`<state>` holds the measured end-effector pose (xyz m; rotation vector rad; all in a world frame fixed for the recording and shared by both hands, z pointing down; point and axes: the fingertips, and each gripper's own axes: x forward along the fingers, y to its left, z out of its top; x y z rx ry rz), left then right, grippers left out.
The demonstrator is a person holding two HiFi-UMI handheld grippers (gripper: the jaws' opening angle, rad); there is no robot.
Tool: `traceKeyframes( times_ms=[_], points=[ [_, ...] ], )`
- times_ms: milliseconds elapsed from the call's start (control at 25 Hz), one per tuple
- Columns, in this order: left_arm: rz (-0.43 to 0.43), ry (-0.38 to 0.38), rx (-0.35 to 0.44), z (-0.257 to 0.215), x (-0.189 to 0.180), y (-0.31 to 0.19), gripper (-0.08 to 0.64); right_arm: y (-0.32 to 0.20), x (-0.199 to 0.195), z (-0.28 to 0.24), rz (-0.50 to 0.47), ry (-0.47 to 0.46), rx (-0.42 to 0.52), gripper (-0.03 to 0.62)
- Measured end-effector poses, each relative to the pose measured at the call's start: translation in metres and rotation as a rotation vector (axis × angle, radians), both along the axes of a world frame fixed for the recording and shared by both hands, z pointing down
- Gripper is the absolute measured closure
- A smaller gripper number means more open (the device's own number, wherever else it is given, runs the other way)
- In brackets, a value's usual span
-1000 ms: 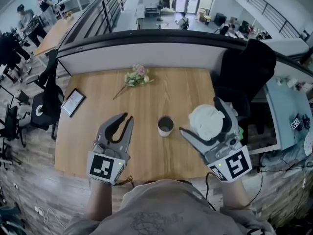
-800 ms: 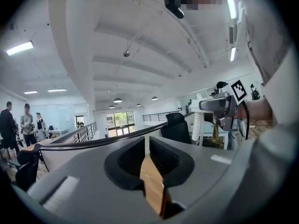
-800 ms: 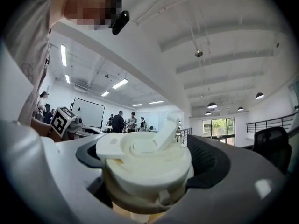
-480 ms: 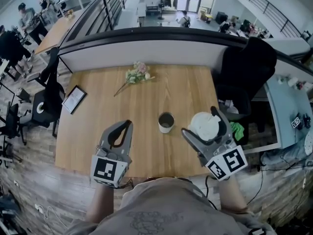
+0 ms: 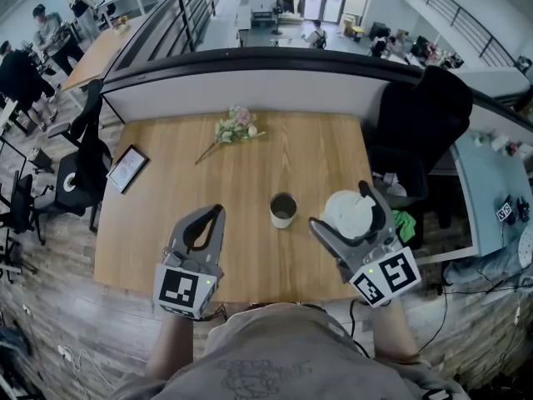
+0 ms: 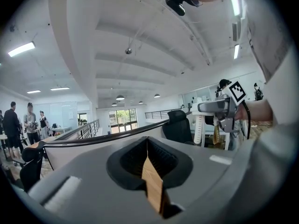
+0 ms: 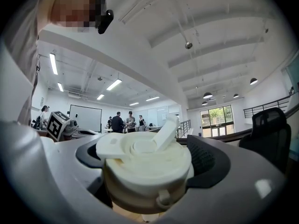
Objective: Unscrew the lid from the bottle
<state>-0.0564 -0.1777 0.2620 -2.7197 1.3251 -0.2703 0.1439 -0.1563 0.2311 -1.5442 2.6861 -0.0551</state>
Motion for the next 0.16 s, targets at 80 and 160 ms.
traceKeyframes(
  times_ms=[80,160],
  points=[
    [-0.001,-0.003,0.002,0.0019,-0.0003,-0.0005,0.557,-0.0010,-0.0010,0.0008,-0.004,-0.001,0.000,0.075],
    [-0.001,-0.006,0.004,0.0035,-0.0005,-0.0014,0.558,-0.0023,-0.0023,0.0016,-0.007,0.001,0.000,0.075]
  ],
)
